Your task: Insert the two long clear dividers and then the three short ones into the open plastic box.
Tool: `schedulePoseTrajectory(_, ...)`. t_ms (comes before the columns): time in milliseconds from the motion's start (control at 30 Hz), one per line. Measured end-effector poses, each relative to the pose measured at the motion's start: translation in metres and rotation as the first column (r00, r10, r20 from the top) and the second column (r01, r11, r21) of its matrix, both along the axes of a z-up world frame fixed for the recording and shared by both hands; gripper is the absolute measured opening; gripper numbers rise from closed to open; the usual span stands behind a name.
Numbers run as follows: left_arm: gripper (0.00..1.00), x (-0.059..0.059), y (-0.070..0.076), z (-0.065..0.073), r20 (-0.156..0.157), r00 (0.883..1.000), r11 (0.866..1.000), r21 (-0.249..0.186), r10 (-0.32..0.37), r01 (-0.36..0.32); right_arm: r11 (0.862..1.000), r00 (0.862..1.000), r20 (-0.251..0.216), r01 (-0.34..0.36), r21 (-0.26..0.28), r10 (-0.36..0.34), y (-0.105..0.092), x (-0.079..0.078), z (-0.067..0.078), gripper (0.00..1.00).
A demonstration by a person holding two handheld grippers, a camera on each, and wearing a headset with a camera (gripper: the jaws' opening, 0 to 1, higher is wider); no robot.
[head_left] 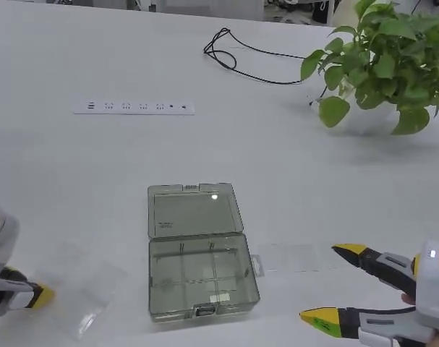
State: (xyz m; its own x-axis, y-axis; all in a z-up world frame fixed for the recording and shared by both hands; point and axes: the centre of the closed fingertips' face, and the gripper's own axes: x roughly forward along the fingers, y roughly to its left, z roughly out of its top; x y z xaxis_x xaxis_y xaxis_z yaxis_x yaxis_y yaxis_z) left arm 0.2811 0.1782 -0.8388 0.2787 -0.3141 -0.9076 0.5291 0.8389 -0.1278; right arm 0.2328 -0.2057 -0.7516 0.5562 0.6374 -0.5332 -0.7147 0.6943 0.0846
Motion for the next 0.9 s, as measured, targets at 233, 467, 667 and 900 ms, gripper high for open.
schedulePoseTrajectory(233, 0.30, 0.000, -0.008, 0.014, 0.020, 0.998, 0.994, -0.088, 0.062, -0.060, 1.000, 1.000, 0.007, 0.000, 0.012, 0.000, 0.005, 0.003, 0.008, 0.80)
schedulePoseTrajectory(467, 0.30, 0.000, -0.023, 0.037, 0.055, 0.992, 0.976, -0.194, 0.114, -0.101, 0.999, 1.000, 0.029, -0.006, 0.034, 0.005, 0.017, 0.009, 0.022, 0.79)
schedulePoseTrajectory(667, 0.30, 0.001, -0.043, 0.063, 0.089, 0.986, 0.948, -0.298, 0.143, -0.110, 0.998, 0.999, 0.045, -0.003, 0.058, 0.000, 0.025, 0.015, 0.036, 0.78)
schedulePoseTrajectory(900, 0.30, 0.005, -0.070, 0.091, 0.121, 0.978, 0.900, -0.422, 0.172, -0.106, 0.994, 0.997, 0.072, -0.001, 0.108, -0.007, 0.042, 0.024, 0.059, 0.72)
